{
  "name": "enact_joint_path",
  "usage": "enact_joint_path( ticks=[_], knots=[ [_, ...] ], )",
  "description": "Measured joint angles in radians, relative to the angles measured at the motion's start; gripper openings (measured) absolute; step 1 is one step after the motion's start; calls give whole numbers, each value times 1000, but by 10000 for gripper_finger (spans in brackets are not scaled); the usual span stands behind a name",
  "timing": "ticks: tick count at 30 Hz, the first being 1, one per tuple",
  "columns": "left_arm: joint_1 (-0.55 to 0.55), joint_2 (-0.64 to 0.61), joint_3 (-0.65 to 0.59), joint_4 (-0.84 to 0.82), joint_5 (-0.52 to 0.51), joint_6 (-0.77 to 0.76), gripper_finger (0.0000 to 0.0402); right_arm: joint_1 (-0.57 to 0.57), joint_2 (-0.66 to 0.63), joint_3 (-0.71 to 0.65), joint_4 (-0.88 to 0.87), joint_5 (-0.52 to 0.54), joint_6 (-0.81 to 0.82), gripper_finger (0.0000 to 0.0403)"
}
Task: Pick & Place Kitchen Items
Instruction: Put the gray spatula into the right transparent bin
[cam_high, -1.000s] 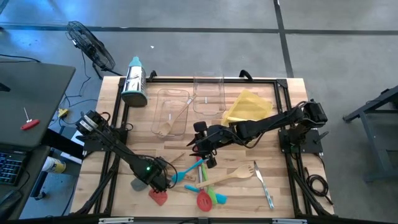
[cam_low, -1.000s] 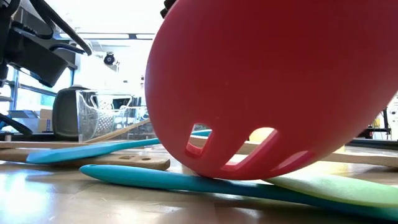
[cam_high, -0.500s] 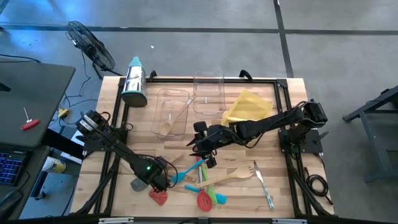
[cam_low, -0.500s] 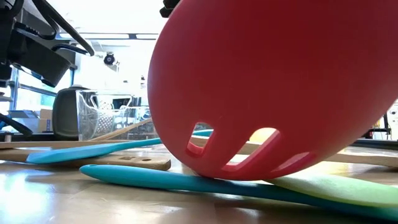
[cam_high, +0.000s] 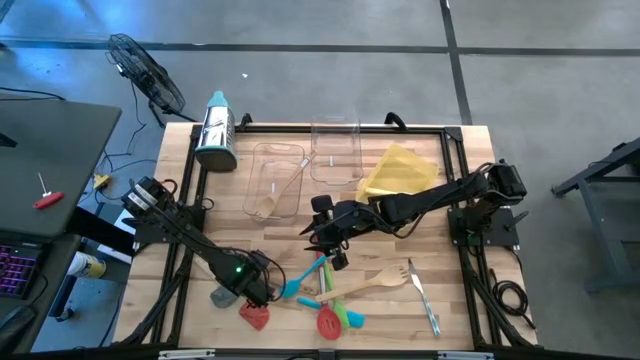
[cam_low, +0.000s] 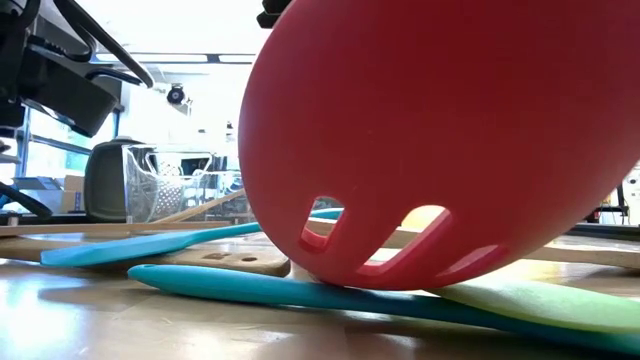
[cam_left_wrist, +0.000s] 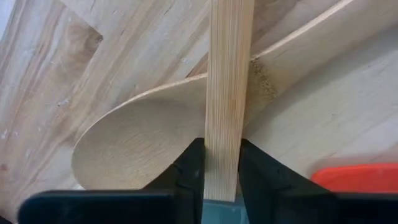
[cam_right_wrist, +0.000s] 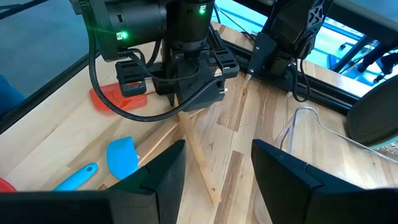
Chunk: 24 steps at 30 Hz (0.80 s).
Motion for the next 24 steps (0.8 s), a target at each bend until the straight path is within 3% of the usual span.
enact_joint_path(
  ticks=[15, 20, 24],
  knots=[
    [0, 5, 25, -24, -3, -4, 63, 0, 0, 0, 0, -1, 0, 176],
    [0, 6, 80, -108, 2, -4, 63, -3, 0, 0, 8, -73, 0, 176],
    [0, 5, 118, -161, 5, -4, 63, -3, 0, 0, 9, -72, 0, 176]
  ],
)
